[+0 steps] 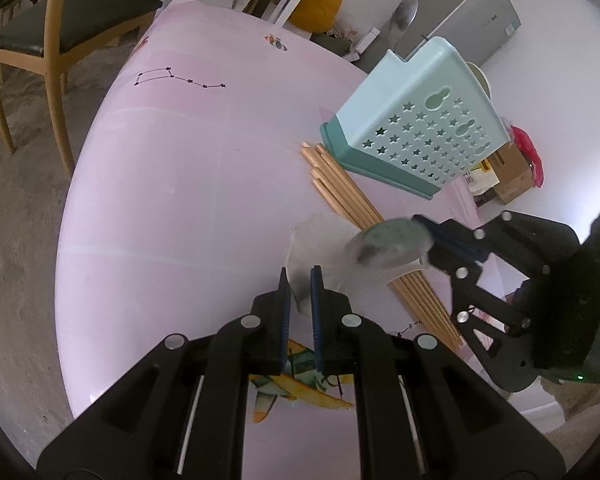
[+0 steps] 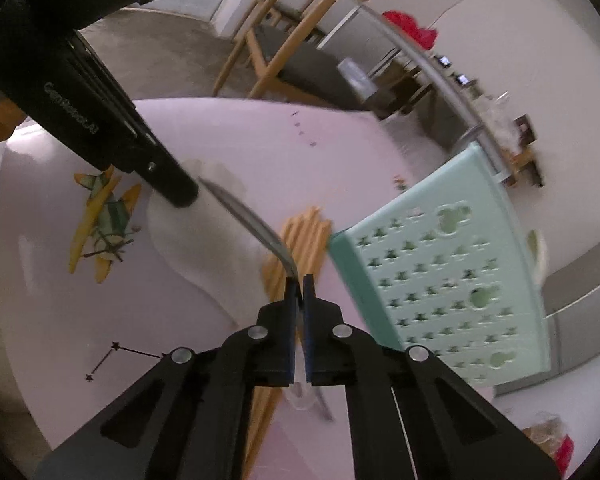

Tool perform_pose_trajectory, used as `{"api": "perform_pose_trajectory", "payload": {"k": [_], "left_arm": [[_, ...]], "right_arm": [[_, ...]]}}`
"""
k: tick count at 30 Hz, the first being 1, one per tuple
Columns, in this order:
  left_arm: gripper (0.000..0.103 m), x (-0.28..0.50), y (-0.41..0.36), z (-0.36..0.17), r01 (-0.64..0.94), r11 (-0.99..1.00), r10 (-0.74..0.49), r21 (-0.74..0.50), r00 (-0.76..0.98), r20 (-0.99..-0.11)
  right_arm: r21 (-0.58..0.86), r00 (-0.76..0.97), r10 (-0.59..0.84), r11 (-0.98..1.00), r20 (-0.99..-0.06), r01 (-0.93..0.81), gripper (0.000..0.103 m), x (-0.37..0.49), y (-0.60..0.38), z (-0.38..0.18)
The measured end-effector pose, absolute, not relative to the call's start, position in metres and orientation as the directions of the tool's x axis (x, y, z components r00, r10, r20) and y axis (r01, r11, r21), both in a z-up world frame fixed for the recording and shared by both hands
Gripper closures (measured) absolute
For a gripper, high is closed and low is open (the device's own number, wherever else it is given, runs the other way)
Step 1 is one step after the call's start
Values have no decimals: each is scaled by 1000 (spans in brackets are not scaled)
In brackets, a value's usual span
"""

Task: Organize utensils
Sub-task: 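Lift the metal spoon off the table with the right gripper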

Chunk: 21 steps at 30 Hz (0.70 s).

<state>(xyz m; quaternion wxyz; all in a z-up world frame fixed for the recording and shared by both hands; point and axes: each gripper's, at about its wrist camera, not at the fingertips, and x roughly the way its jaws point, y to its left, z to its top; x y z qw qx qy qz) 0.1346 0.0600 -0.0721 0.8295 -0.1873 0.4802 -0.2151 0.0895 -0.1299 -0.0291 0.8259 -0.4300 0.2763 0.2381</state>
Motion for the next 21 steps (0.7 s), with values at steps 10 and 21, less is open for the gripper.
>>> {"api": "perform_pose_trajectory", "payload": {"k": [10,21], "left_arm": [[98,126,62,-55,179,847,-514,-501,514,-686],[103,104,69,44,263,917,-393,-301,734,-554]], "right_arm": [[-512,830,112,740,-546,-436,101,94,-168,13],[-284,895,25,944,-444,-167,102,83,-225,53]]}}
